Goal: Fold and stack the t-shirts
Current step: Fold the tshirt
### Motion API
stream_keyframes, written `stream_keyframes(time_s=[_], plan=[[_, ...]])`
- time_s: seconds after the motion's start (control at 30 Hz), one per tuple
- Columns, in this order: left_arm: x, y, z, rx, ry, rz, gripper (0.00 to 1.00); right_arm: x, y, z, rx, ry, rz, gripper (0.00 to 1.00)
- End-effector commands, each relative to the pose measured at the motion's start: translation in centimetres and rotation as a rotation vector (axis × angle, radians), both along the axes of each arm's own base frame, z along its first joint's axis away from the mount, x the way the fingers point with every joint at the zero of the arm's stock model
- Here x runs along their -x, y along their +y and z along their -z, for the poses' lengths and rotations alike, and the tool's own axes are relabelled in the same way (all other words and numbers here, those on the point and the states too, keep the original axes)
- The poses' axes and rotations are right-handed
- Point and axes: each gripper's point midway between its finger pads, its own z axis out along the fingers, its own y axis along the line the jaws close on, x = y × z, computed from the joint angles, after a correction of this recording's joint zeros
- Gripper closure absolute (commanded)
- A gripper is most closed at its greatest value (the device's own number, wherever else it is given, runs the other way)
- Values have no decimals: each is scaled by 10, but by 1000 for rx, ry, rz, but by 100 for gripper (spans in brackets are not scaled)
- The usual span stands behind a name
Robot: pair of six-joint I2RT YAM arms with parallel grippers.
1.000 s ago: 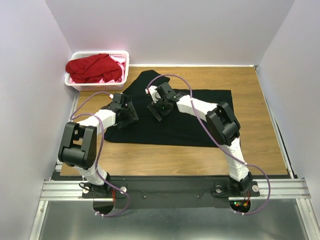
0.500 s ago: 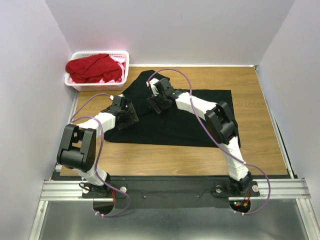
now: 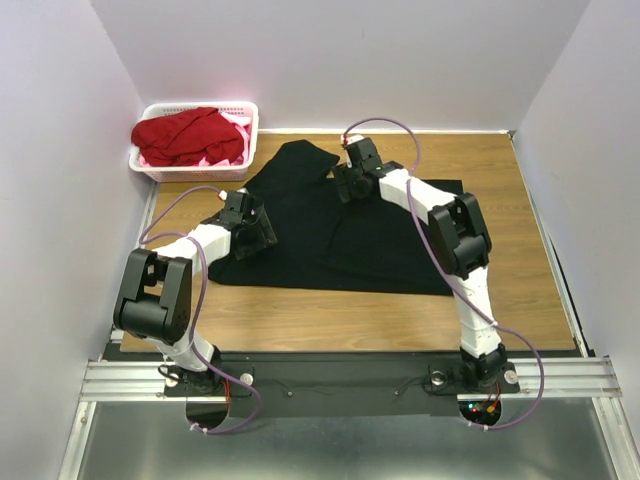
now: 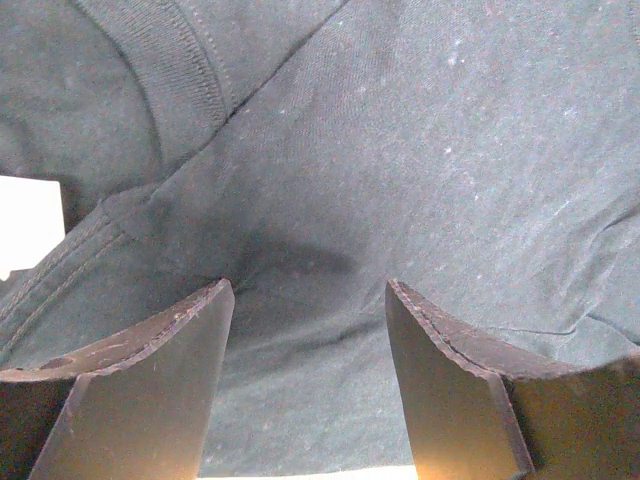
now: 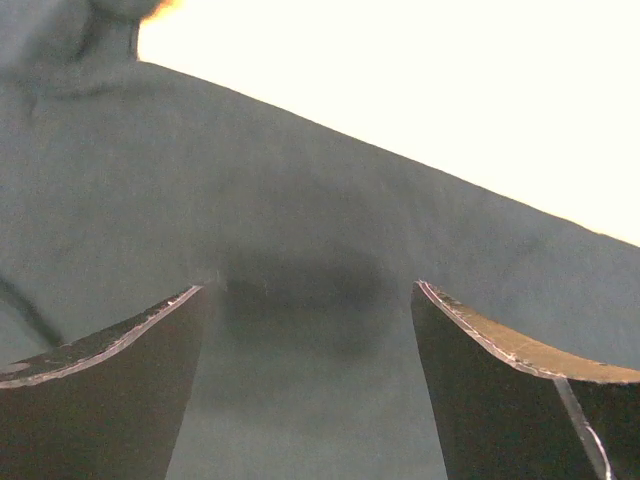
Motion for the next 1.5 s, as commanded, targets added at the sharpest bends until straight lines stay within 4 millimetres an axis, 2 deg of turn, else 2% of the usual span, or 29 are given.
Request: stream_keyframes(time_s=[0.0, 0.03, 0.07, 0.1, 0.17, 0.2, 0.23, 0.27, 0.3, 0.33, 0.37, 0.53, 0.63, 0.77, 0.87, 1.07, 1.2, 1.3, 1.47], plan=[[-3, 8, -26, -43, -34, -7, 26, 15, -2, -83, -132, -106, 50, 12], [-4, 7, -33, -40, -45, -6, 26, 17, -22, -84, -157, -87, 85, 13], [-7, 13, -37, -64, -58, -25, 26, 28, -22, -85, -185, -70, 93, 14], [-8, 14, -43, -69, -74, -30, 26, 41, -54, -82, -209, -39, 153, 14], [-9, 18, -49, -86, -90, -44, 26, 56, -77, -77, -311, 22, 228, 21], [-10, 19, -53, -88, -99, -46, 26, 69, -110, -56, -319, 75, 302, 24], [-11, 20, -55, -94, -103, -47, 26, 75, -130, -66, -372, 73, 346, 30], [-10, 20, -55, -95, -97, -43, 26, 86, -130, -65, -380, 86, 348, 32], [-9, 19, -55, -95, -94, -37, 26, 91, -144, -63, -405, 100, 370, 34], [-7, 19, -53, -96, -85, -33, 26, 109, -147, -60, -414, 125, 361, 37], [-4, 19, -51, -99, -79, -28, 26, 116, -150, -58, -410, 137, 350, 37], [16, 19, -36, -89, -36, -12, 26, 167, -139, -35, -354, 287, 151, 42], [29, 22, -24, -97, -2, -6, 26, 180, -136, -24, -273, 319, 92, 43], [43, 24, -15, -98, 31, -3, 26, 185, -125, -16, -199, 343, 29, 46], [53, 26, -10, -94, 44, -7, 26, 191, -106, -6, -136, 364, -66, 47], [62, 31, -8, -109, 53, -20, 26, 199, -84, 10, -105, 412, -177, 47], [64, 34, -6, -119, 54, -22, 26, 197, -76, 8, -91, 401, -218, 47], [66, 34, -2, -120, 64, -18, 26, 194, -60, -1, -117, 384, -278, 47], [68, 34, 2, -121, 71, -14, 26, 195, -18, -14, -187, 378, -412, 51]])
